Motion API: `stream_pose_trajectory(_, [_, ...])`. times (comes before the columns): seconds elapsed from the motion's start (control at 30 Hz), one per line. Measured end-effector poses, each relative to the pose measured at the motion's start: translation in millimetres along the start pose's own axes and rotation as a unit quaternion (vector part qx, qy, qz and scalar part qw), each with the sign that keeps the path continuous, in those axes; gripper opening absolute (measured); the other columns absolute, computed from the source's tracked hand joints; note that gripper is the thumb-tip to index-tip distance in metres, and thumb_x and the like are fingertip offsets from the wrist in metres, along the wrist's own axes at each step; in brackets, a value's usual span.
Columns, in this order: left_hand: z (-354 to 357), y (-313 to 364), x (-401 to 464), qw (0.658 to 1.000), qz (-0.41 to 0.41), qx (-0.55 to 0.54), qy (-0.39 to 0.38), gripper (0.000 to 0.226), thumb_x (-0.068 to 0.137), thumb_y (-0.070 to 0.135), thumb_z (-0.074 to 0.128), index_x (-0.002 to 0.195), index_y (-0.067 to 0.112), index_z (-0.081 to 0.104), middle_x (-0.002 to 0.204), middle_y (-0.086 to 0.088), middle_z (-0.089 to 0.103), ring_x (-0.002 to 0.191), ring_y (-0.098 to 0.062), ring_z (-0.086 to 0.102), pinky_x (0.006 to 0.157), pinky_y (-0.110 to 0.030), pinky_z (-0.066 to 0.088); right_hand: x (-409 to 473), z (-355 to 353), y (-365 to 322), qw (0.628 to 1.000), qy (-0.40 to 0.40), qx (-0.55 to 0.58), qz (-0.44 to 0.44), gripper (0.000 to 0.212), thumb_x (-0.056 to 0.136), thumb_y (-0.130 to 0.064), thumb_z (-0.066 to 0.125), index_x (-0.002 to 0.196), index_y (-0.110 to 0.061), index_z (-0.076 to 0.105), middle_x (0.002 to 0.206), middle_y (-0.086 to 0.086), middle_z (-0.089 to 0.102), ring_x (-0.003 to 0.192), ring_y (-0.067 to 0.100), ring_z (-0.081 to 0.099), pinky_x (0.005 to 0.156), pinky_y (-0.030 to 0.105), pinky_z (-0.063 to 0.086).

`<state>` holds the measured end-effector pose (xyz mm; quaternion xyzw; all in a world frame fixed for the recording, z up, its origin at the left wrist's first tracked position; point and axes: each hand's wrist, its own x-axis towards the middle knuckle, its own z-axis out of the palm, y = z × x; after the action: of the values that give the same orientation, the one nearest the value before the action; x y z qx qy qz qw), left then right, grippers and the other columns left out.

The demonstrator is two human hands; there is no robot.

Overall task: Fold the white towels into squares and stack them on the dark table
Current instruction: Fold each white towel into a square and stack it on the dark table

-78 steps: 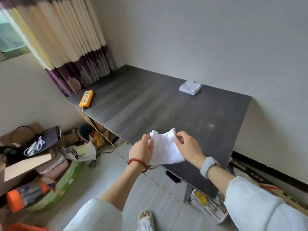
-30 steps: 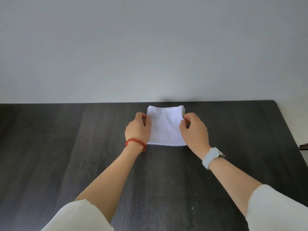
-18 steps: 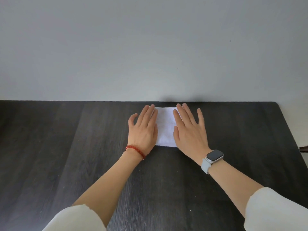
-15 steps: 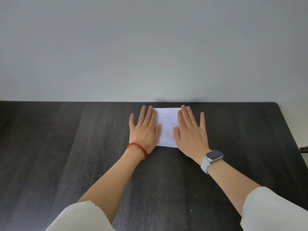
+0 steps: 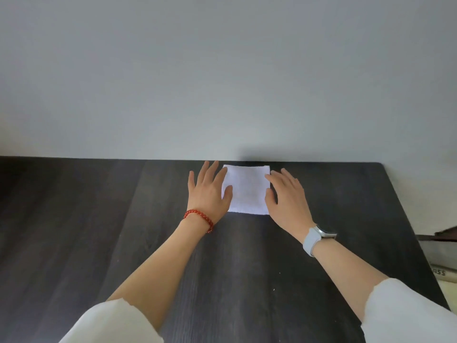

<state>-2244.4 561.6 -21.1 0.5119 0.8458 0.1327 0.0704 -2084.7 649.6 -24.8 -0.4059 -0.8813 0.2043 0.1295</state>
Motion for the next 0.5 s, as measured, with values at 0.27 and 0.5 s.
stream_pose_trajectory(0.27, [-85.5,71.0,-94.8,0.994,0.040,-0.084,0.048,0.036,0.095,0.024,0.043,0.128,0.015,0.052,0.131,-0.001,0.053,0.118,-0.021,0.047,0.102,-0.029,0.029,-95.2,-109.0,-23.2,0.994,0.009,0.100,0.042,0.034,0.095,-0.017,0.038,0.125,-0.014,0.054,0.123,0.002,0.059,0.115,0.020,0.052,0.097,0.035,0.042])
stream_pose_trajectory(0.5, [-145.6,185.3,-264.7,0.977,0.099,-0.158,0.106,0.034,0.094,0.025,0.044,0.126,0.016,0.054,0.126,0.000,0.056,0.113,-0.021,0.052,0.088,-0.028,0.040,-278.9,-223.2,-21.8,0.987,0.077,0.126,0.064,0.029,0.094,-0.016,0.041,0.117,-0.016,0.059,0.113,0.001,0.064,0.107,0.019,0.057,0.089,0.027,0.043])
